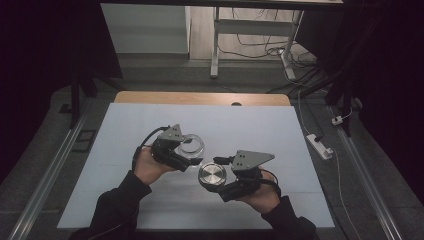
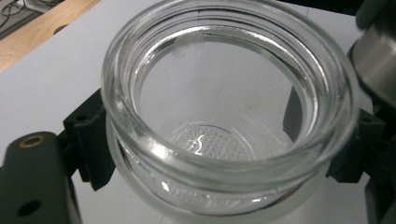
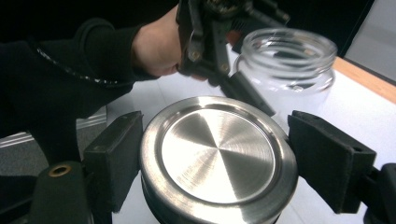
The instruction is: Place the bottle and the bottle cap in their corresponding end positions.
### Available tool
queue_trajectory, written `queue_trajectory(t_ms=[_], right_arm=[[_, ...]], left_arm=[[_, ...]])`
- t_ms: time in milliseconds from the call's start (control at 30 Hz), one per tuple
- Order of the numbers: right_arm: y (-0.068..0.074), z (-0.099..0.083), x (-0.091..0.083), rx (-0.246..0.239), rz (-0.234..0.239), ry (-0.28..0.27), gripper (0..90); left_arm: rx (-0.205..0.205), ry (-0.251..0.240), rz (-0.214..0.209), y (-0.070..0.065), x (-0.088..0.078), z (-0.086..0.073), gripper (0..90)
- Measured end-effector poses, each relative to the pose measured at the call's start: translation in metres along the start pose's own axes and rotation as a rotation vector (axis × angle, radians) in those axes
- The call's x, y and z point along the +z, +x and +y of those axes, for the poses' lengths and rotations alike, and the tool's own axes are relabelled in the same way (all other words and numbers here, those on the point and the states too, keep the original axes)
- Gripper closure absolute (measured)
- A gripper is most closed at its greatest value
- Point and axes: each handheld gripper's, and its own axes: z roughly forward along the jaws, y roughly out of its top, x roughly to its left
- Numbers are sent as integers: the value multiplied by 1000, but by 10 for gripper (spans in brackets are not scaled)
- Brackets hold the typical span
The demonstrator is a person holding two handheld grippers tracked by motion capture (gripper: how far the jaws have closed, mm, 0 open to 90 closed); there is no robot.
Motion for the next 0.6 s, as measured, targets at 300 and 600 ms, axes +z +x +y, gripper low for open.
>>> queue_trajectory(t_ms=[300,600], right_arm=[[5,-12,8,8,5,11,198],[10,-23,18,13,5,32,198]], left_arm=[[-5,-10,10,5,4,5,149],[-22,-8,24,15,13,6,150]])
